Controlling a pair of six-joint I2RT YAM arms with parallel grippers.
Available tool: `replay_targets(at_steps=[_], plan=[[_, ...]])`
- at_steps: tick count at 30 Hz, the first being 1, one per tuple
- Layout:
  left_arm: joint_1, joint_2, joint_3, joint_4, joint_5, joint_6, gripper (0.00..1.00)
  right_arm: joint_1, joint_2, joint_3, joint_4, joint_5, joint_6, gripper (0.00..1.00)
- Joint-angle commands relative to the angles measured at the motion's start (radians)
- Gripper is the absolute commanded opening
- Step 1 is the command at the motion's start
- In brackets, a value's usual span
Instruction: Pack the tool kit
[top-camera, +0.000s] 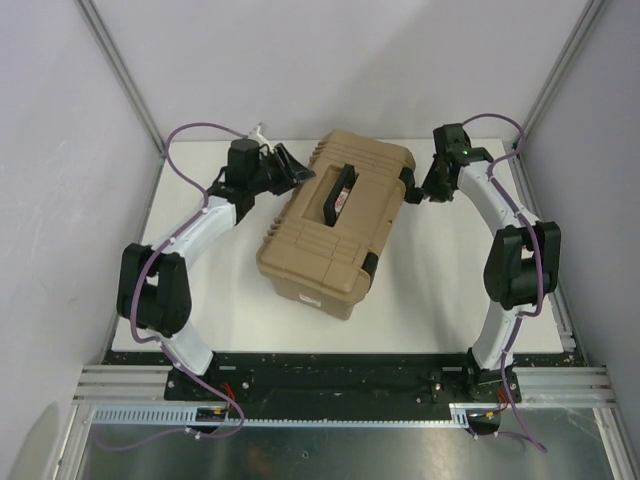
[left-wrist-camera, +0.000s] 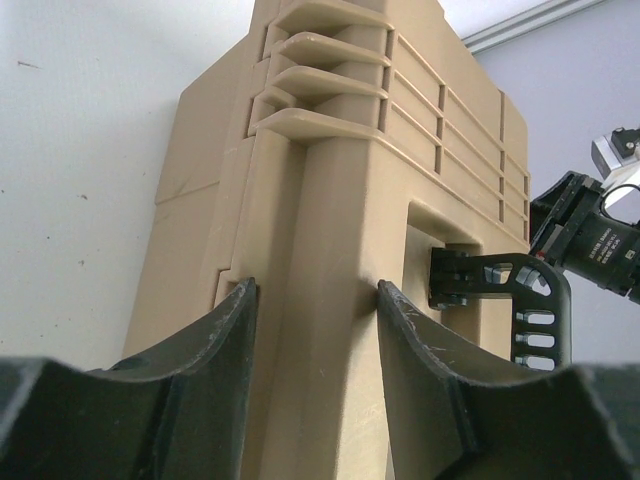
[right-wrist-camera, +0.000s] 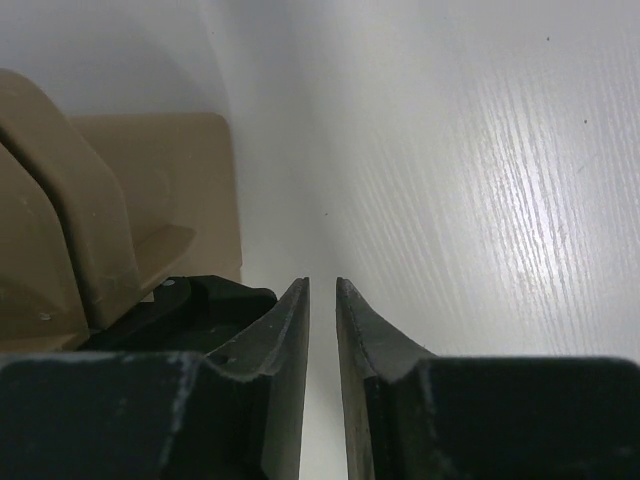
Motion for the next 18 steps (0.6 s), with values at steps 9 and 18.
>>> replay_targets(at_steps=[9, 18], plan=[[-0.101, 0.158, -0.085, -0.405, 0.220, 0.045, 0.45, 0.028, 0.054, 0.132, -0.029, -0.068, 0.003, 0.22], [-0.100, 0.178, -0.087, -0.404, 0.228, 0.059, 0.44, 0.063, 0.119, 0.224, -0.065, -0.106, 0.018, 0.19]])
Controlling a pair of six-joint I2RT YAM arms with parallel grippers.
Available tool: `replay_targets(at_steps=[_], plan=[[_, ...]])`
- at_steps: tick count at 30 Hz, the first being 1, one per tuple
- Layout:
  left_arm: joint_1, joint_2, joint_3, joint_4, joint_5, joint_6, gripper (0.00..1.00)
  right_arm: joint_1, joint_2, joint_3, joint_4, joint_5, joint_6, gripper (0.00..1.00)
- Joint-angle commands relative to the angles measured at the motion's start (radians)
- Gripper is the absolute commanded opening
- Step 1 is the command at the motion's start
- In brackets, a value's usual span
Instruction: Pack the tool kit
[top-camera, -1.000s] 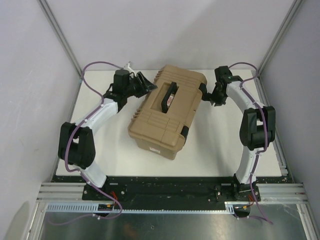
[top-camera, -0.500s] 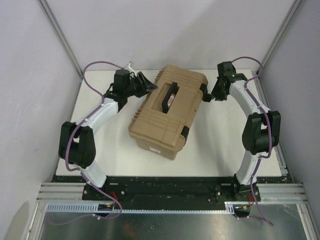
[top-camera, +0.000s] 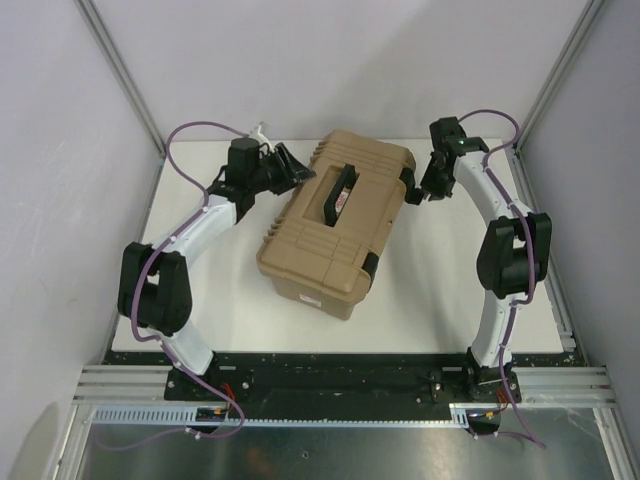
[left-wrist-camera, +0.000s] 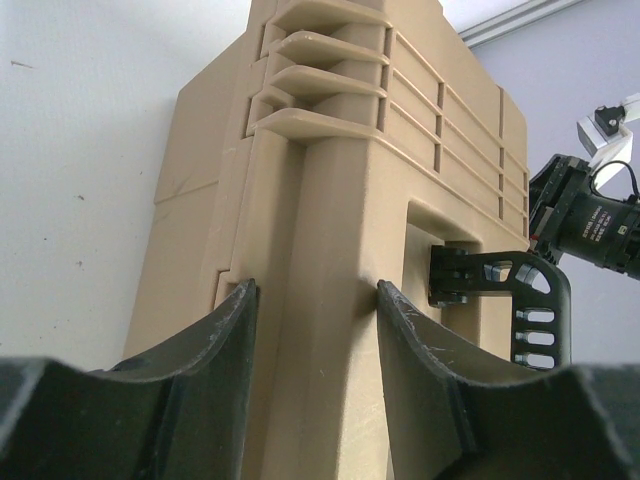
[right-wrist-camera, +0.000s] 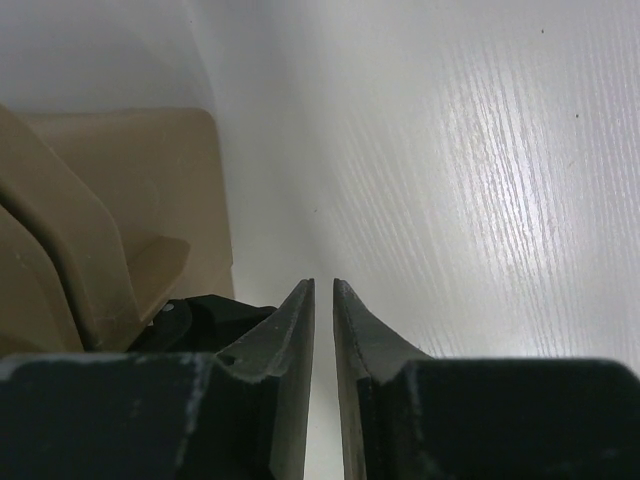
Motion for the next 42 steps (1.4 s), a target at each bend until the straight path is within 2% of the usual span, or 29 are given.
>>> replay_targets(at_steps=[1, 18, 27, 42], plan=[[-0.102, 0.163, -0.098, -0.398, 0.211, 0.054, 0.44, 0.060, 0.023, 0.073, 0.069, -0.104, 0.033, 0.19], [-0.103, 0.184, -0.168, -0.397, 0.276, 0.210, 0.39, 0.105, 0.036, 0.004, 0.237, -0.204, 0.094, 0.14], [-0.102, 0.191, -0.172, -0.397, 0.262, 0.226, 0.36, 0.109, 0.029, -0.061, 0.327, -0.238, 0.129, 0.12], [-0.101, 0.188, -0.164, -0.397, 0.256, 0.228, 0.34, 0.116, 0.014, -0.193, 0.581, -0.298, 0.224, 0.10]])
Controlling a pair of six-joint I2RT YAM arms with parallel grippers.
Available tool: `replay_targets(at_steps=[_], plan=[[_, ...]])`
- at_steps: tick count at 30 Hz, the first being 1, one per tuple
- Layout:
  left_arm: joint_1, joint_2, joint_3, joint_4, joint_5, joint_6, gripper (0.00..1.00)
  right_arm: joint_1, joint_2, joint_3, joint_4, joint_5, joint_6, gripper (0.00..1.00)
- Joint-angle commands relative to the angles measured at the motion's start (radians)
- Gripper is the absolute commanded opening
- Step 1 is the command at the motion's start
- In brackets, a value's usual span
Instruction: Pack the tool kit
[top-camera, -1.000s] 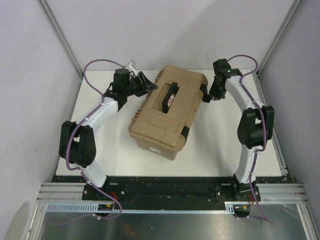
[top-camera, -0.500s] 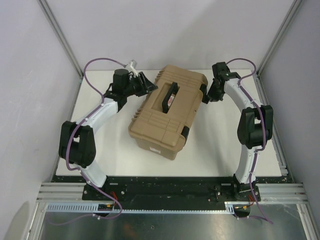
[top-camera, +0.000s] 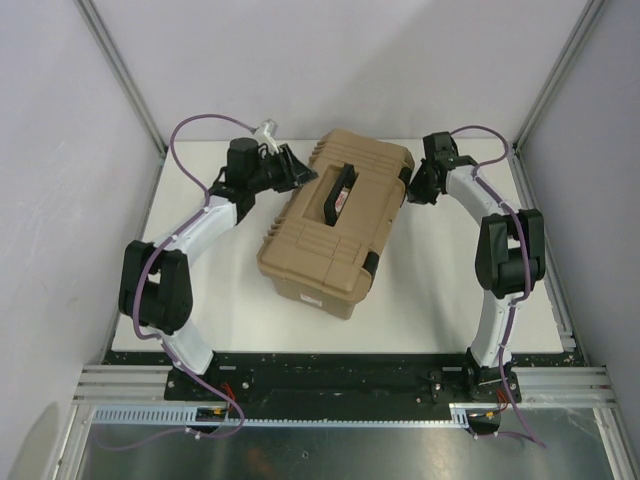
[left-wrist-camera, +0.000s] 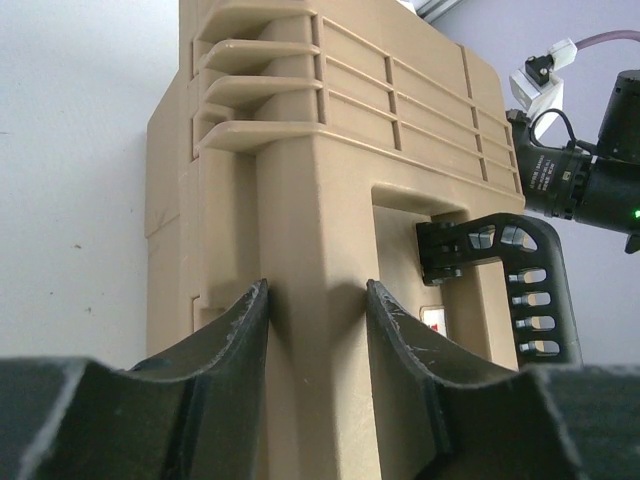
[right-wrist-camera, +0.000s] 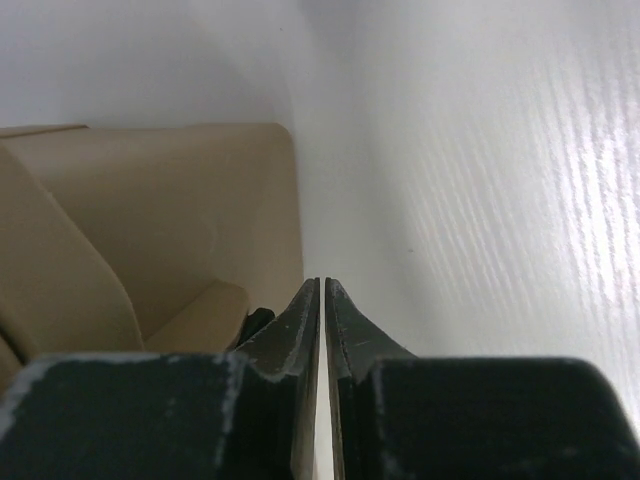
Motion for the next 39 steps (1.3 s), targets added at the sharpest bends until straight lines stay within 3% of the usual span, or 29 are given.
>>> replay_targets(at_steps=[1, 5, 8, 12, 14, 16, 21, 26, 29, 34, 39], plan=[[-0.104, 0.174, -0.140, -0.486, 0.158, 0.067, 0.34, 0.090, -0.007, -0.032, 0.308, -0.181, 0.124, 0.10], [-0.092, 0.135, -0.119, -0.487, 0.128, 0.054, 0.35, 0.067, -0.045, -0.068, 0.267, -0.131, 0.113, 0.11], [-0.062, 0.074, -0.077, -0.487, 0.081, 0.036, 0.43, 0.016, -0.114, -0.119, 0.205, -0.058, 0.092, 0.18], [-0.001, -0.015, 0.005, -0.487, 0.000, 0.020, 0.69, -0.047, -0.232, -0.203, 0.121, 0.083, 0.049, 0.39], [0.025, -0.058, 0.044, -0.487, -0.040, 0.024, 0.91, -0.082, -0.295, -0.253, 0.103, 0.122, 0.036, 0.49], [0.049, -0.099, 0.074, -0.487, -0.072, 0.031, 0.97, -0.119, -0.354, -0.294, 0.082, 0.140, 0.027, 0.55], [0.107, -0.252, 0.068, -0.487, -0.135, 0.063, 0.99, -0.187, -0.543, -0.372, 0.017, 0.191, -0.006, 0.68], [0.154, -0.469, -0.052, -0.491, -0.251, 0.143, 0.99, -0.254, -0.785, -0.434, -0.055, 0.300, -0.043, 0.82], [0.168, -0.603, -0.121, -0.504, -0.368, 0.180, 1.00, -0.279, -0.932, -0.459, -0.082, 0.354, -0.061, 0.96], [0.172, -0.790, -0.201, -0.524, -0.506, 0.217, 0.99, -0.313, -1.091, -0.468, -0.107, 0.379, -0.078, 0.99], [0.173, -0.909, -0.237, -0.538, -0.579, 0.250, 0.99, -0.328, -1.146, -0.468, -0.138, 0.375, -0.072, 0.99]])
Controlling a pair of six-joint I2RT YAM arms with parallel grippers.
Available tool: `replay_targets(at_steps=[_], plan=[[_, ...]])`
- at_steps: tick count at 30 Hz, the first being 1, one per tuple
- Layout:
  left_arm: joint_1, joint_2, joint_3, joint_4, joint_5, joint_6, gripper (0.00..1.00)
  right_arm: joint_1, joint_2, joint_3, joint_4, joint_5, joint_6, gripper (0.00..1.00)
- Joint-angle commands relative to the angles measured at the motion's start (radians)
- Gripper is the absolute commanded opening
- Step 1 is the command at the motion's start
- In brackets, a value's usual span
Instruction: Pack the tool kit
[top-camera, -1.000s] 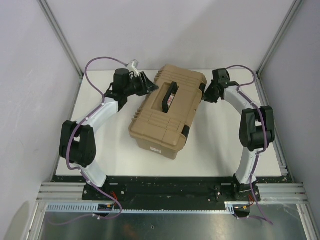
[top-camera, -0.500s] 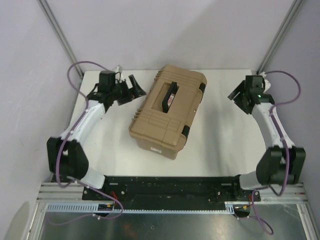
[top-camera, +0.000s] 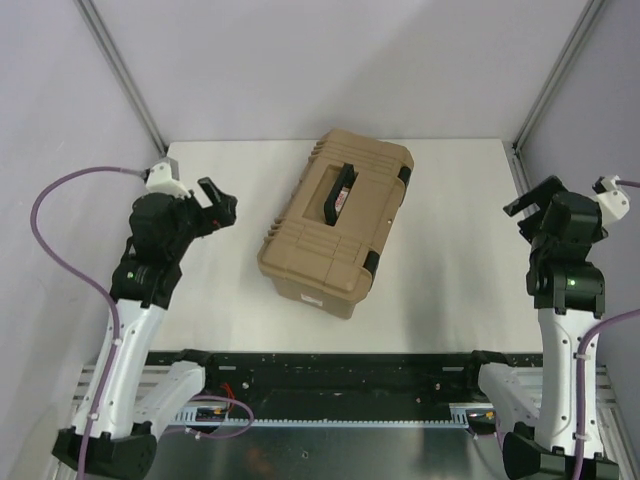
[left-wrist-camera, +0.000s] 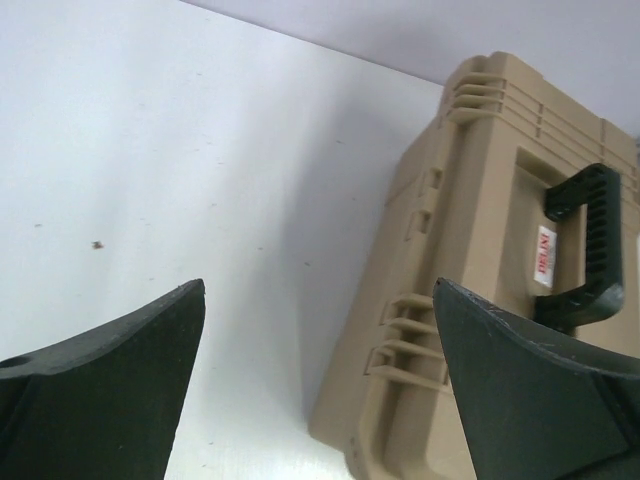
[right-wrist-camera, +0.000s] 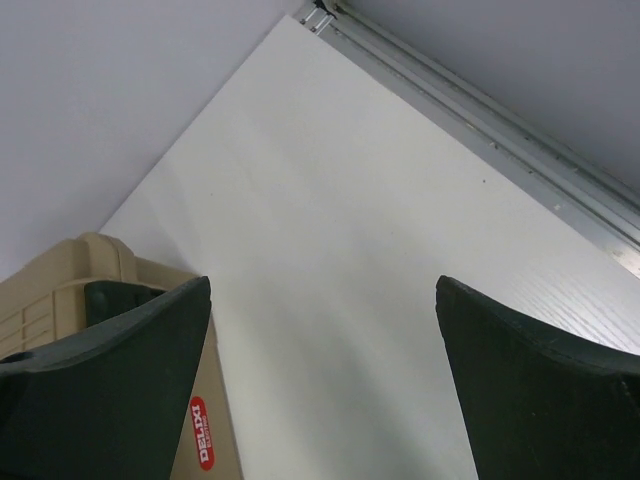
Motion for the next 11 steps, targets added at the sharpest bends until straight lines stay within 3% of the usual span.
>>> replay_targets(at_steps=[1, 11], plan=[[0.006, -0.075, -0.031, -0.022, -0.123, 0.066, 0.99, -0.011, -0.012, -0.009, -0.046, 0.027, -0.010, 0.99], [0.005, -0.118, -0.040, -0.060, -0.145, 0.119, 1.00, -0.012, -0.029, -0.015, -0.089, 0.009, 0.014, 0.99]])
